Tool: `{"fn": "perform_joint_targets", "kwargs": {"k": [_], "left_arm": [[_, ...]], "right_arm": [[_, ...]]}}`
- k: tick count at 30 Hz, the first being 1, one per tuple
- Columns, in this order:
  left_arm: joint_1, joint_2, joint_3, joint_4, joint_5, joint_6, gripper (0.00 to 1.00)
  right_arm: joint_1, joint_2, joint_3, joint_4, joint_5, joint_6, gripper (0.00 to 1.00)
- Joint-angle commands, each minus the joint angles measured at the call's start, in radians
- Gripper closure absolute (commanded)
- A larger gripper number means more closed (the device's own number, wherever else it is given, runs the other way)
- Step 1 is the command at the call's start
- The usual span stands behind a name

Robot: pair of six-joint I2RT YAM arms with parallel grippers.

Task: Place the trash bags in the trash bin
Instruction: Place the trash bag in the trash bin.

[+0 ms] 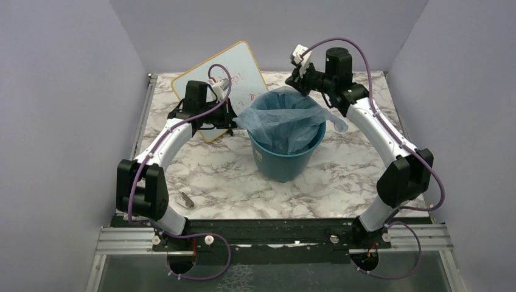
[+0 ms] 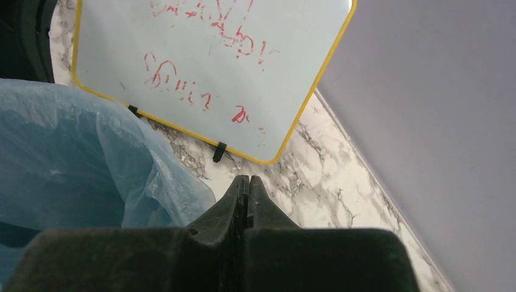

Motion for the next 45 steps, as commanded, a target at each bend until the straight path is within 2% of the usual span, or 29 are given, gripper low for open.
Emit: {"fn": "perform_joint_targets", "kwargs": {"k": [1,5,9,14,24,34,45], "left_arm": [[0.001,0.008,0.03,-0.005,0.013,0.016,1.0],[0.001,0.007,0.031,-0.012,0.011,0.021,1.0],[0.001,0.007,0.033,-0.017,0.011,0.025,1.0],[0.001,0.011,0.031,-0.017,0.011,0.024,1.0],[0.001,0.012,0.034,-0.015,0.008,0.018,1.0],[0.001,0.023,0.043,-0.015,0.015,0.017,1.0],[0.001,0.026,0.045,-0.015,0.02,0.02,1.0]], "right_arm": [[0.008,0.011,0.016,-0.039,0.069,0.053,0.95],[0.006,-0.045,-0.017,0.05,0.123,0.069,0.75],[0.008,-0.106,-0.007,0.043,0.124,0.03,0.7],[0.011,-0.193,-0.129,0.0,-0.079,-0.184,0.62],[0.045,-0.176,-0.17,-0.051,0.006,-0.343,0.62],[0.057,-0.16,-0.197,-0.025,-0.04,-0.434,0.64],[0.062,-0.144,-0.219,0.088,0.028,-0.384,0.79]]}}
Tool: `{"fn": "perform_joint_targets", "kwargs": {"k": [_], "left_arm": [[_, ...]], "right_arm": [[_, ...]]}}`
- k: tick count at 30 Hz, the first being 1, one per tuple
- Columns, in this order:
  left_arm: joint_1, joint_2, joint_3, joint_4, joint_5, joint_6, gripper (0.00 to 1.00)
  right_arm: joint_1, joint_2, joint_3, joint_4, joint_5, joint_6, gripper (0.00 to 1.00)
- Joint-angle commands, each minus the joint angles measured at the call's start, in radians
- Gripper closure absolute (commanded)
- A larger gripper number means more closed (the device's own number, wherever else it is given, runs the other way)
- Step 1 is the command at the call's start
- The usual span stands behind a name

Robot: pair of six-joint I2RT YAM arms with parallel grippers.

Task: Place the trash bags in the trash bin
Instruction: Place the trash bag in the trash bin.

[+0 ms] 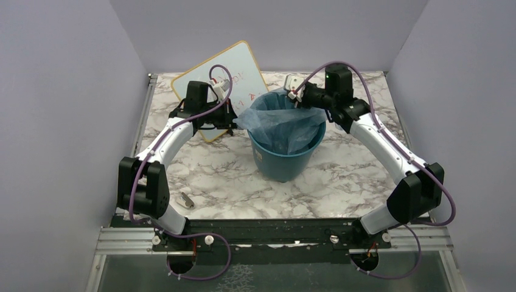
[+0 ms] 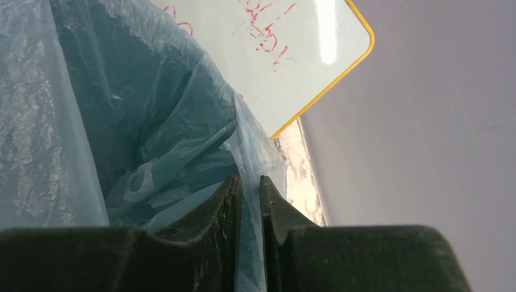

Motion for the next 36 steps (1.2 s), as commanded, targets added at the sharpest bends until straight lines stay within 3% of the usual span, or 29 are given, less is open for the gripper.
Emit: {"fn": "perform_joint_targets", "kwargs": {"k": [1,12,22,28,36], "left_arm": [[0.001,0.006,0.039,-0.008,0.02,0.013,1.0],[0.001,0.003,0.038,-0.008,0.022,0.014,1.0],[0.001,0.001,0.037,-0.008,0.023,0.017,1.0],[0.001,-0.005,0.04,-0.021,0.018,0.028,1.0],[0.002,-0.01,0.031,-0.03,0.009,0.037,1.0]], "right_arm": [[0.01,0.004,-0.016,0.086,0.044,0.036,0.81],[0.009,0.048,0.055,0.079,0.107,0.202,0.99],[0.01,0.129,0.184,-0.003,0.207,0.358,0.99],[0.008,0.184,0.265,-0.164,0.259,0.368,0.99],[0.001,0.221,0.263,-0.239,0.323,0.391,0.99]]}}
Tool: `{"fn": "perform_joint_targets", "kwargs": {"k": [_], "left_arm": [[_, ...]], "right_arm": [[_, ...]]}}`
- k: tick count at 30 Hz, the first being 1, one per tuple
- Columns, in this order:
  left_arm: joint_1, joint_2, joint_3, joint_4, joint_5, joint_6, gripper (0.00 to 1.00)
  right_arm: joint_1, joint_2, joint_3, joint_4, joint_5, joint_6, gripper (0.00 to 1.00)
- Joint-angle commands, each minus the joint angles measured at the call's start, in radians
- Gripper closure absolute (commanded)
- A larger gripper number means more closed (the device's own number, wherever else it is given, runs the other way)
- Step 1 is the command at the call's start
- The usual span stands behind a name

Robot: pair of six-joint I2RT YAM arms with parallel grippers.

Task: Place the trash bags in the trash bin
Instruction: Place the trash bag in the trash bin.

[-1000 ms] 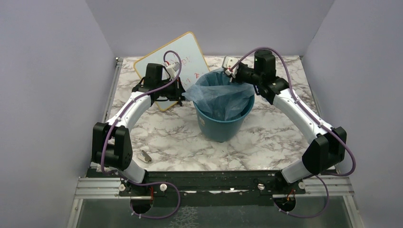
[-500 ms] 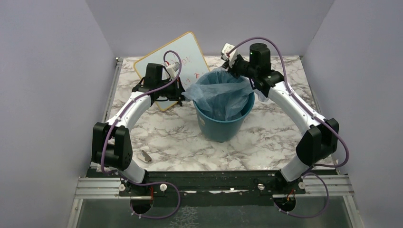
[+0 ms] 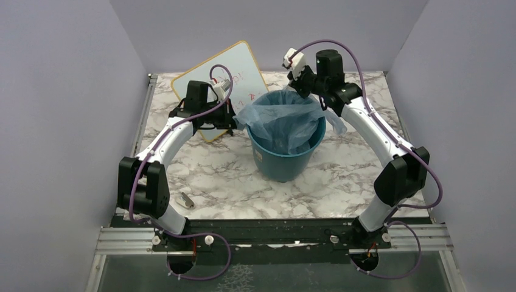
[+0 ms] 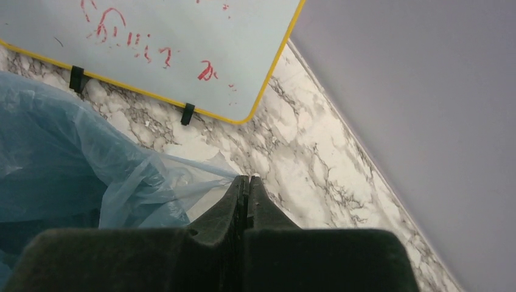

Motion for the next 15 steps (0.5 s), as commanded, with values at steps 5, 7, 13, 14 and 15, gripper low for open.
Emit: {"fn": "perform_joint_targets", "kwargs": {"k": [5,7,13,14,15], "left_arm": [[0.002,-0.019,0.013,-0.013,0.008,0.022,1.0],[0.001,-0.022,0.01,-0.012,0.007,0.022,1.0],[0.001,-0.037,0.002,-0.013,-0.001,0.021,1.0],[0.001,-0.039,0.0,-0.013,-0.001,0.021,1.0],[0.001,-0.041,0.0,-0.013,-0.001,0.02,1.0]], "right_arm": [[-0.004,0.075,0.075,-0.117,0.2,0.101,0.84],[-0.004,0.063,0.087,-0.105,0.221,0.126,0.55],[-0.009,-0.073,0.02,0.033,0.319,0.239,0.32],[-0.011,-0.101,0.004,0.058,0.357,0.258,0.3],[-0.013,-0.125,-0.005,0.07,0.378,0.273,0.29]]}}
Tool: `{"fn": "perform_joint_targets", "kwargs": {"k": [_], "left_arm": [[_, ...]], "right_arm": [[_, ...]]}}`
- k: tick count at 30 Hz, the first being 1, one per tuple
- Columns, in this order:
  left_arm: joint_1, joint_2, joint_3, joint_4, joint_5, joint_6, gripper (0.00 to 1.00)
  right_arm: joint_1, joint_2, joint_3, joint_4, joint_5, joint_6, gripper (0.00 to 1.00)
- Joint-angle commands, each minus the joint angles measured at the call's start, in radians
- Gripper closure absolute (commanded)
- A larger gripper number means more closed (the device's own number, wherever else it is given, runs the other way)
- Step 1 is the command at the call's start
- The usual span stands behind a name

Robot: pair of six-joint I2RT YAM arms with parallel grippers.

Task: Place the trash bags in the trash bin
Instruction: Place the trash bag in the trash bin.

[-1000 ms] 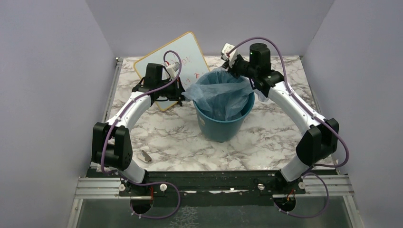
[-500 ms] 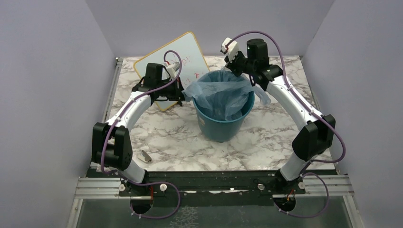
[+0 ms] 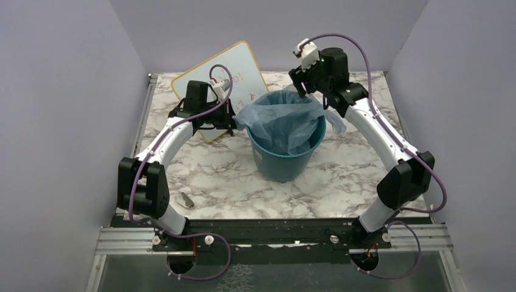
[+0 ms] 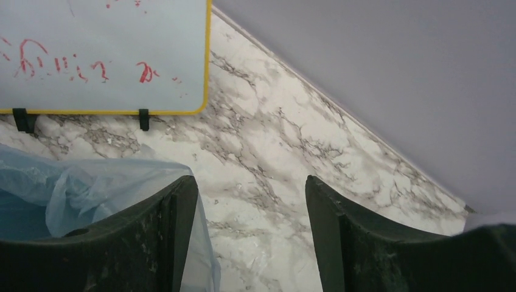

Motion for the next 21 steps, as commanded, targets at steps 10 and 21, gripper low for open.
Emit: {"fn": "perform_joint_targets", "kwargs": {"k": [10,21], "left_arm": [[0.001,-0.04,0.006,-0.008,0.011,0.01,1.0],[0.001,-0.039,0.003,-0.009,0.015,0.01,1.0]], "right_arm": [[-0.026,-0.229,-0.023,-0.215,-0.7,-0.046,0.33],[-0.026,-0.031,0.17,-0.55,-0.795,-0.056,0.39]]}}
